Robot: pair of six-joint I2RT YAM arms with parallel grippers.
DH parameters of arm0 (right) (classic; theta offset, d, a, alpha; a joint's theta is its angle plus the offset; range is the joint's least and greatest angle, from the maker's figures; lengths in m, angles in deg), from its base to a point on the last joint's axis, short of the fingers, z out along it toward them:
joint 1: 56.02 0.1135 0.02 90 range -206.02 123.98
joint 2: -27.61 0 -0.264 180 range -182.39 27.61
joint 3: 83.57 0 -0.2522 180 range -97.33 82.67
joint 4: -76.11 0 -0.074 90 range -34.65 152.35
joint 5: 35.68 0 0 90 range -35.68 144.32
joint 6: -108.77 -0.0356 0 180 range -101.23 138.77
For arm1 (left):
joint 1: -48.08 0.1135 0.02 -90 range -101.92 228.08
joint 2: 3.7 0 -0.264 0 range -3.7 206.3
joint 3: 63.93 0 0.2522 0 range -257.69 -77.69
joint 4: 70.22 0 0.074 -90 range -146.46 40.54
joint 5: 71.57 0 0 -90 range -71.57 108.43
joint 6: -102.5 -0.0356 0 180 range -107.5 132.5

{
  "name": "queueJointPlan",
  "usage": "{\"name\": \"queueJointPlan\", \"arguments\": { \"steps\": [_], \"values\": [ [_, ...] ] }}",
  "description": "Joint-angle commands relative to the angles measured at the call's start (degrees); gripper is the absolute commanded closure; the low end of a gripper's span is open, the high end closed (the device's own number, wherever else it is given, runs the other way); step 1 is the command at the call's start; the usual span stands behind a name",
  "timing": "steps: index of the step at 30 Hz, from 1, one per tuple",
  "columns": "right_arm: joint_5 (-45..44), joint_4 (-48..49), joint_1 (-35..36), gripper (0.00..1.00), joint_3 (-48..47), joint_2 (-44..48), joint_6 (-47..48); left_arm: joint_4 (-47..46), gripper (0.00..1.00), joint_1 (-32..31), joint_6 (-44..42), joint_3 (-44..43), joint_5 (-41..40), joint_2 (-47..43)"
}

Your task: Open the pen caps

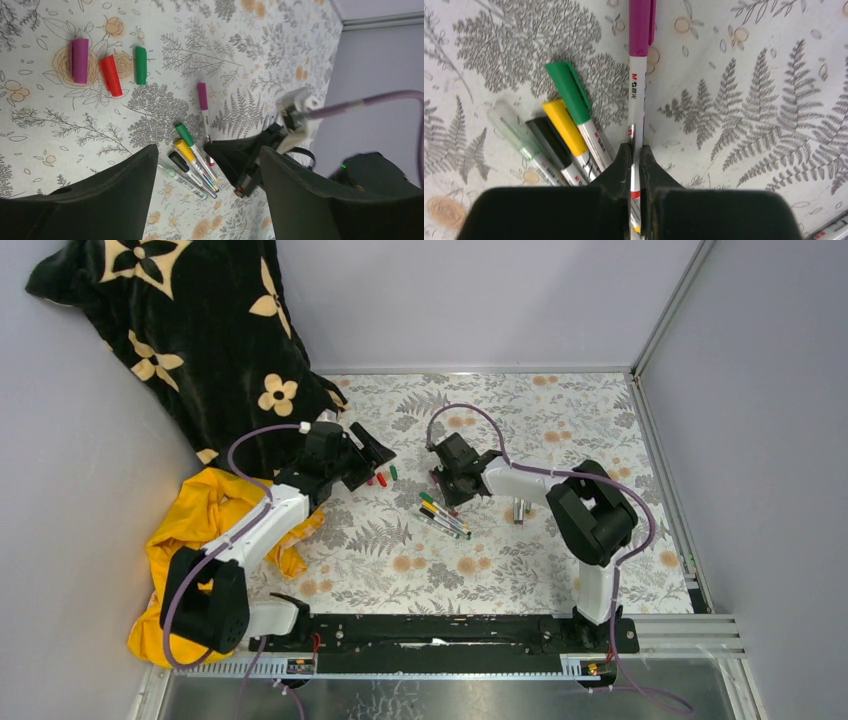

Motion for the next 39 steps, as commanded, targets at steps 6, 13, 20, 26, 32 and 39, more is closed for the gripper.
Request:
{"name": "queueJointPlan", "arguments": {
  "steps": [6, 13, 20, 26, 32, 39],
  "values": [
    [5.6, -2.1, 0.7, 1.0, 1.7, 11.1, -2.2, -8.1, 0.19, -2.8, 1.0, -2.9, 4.1, 9.3],
    [8.0, -0.8, 0.7, 1.0, 4.0, 15.2, -3.9, -11.3, 0.2, -6.6, 3.2, -5.7, 4.1, 15.1],
    [9.5, 0.7, 0.7, 1.0, 6.3, 18.8, -5.3, -12.0, 0.21, -10.3, 4.7, -9.2, 2.4, 19.8],
    [9.7, 1.3, 0.7, 1.0, 7.7, 20.9, -6.0, -12.3, 0.23, -11.8, 5.7, -10.7, 1.2, 22.0],
    [10.0, 1.8, 0.7, 1.0, 8.6, 22.1, -6.3, -13.9, 0.33, -12.4, 7.0, -10.4, 1.1, 23.7],
    [10.1, 2.1, 0.7, 1.0, 9.7, 22.9, -6.5, -13.9, 0.45, -12.4, 7.1, -11.1, 0.1, 23.9]
  ]
}}
